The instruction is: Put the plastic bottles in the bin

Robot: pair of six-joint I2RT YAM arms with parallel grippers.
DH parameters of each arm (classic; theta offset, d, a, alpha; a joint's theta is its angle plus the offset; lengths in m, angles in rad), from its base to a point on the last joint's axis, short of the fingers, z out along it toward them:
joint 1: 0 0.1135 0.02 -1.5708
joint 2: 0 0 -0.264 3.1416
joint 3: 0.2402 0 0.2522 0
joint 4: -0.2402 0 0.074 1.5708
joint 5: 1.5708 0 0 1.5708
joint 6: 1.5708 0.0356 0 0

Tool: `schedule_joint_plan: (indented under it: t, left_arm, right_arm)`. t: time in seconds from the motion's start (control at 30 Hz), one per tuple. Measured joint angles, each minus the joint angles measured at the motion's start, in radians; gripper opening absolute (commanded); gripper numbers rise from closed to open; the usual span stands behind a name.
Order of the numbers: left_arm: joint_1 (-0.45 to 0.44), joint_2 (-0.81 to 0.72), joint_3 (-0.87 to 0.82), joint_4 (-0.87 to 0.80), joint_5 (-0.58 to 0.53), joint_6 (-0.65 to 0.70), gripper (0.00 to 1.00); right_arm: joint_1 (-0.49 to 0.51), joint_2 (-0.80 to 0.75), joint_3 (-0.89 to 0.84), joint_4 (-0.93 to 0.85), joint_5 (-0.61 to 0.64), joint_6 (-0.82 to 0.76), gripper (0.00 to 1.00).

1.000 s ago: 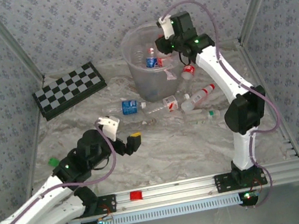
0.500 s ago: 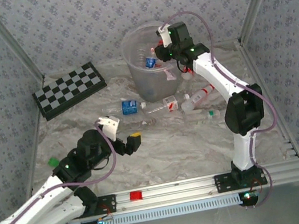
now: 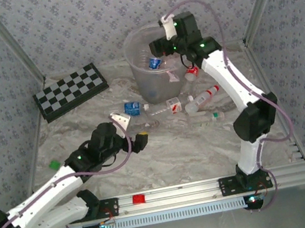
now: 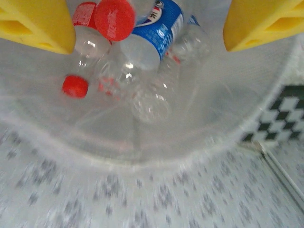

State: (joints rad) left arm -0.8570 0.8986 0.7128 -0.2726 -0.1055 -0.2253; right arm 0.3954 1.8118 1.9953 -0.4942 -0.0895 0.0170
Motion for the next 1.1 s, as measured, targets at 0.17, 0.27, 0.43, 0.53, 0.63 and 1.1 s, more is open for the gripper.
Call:
schedule_joint_plan:
  t: [0.17, 0.27, 0.43, 0.53, 0.63, 1.1]
  left_arm:
    - [0.036, 0.065, 0.062, -0.01, -0.013, 0.006, 1.0]
    - [0.105, 0.104, 0.113, -0.024, -0.007, -0.002, 1.0]
    - [0.252, 0.224, 0.194, -0.038, 0.0, -0.137, 0.99]
    - [0.321, 0.308, 0.215, -0.064, -0.016, -0.286, 0.99]
    - [0.369, 0.39, 0.225, -0.077, -0.019, -0.42, 0.99]
    - [0.391, 0.555, 0.135, 0.145, -0.06, -1.152, 0.91]
  right_arm:
    - [-0.008, -0.147, 0.012, 0.006, 0.0, 0.002, 0.89]
    - [-0.016, -0.266, -0.066, 0.027, 0.0, 0.004, 0.89]
    - [-0.043, -0.489, -0.363, 0.062, 0.007, 0.035, 0.91]
    - [-0.082, -0.605, -0.558, 0.061, 0.019, 0.076, 0.93]
    - [-0.146, -0.703, -0.706, 0.052, 0.021, 0.125, 0.94]
    - [-0.373, -0.964, -1.122, 0.04, -0.117, 0.395, 0.94]
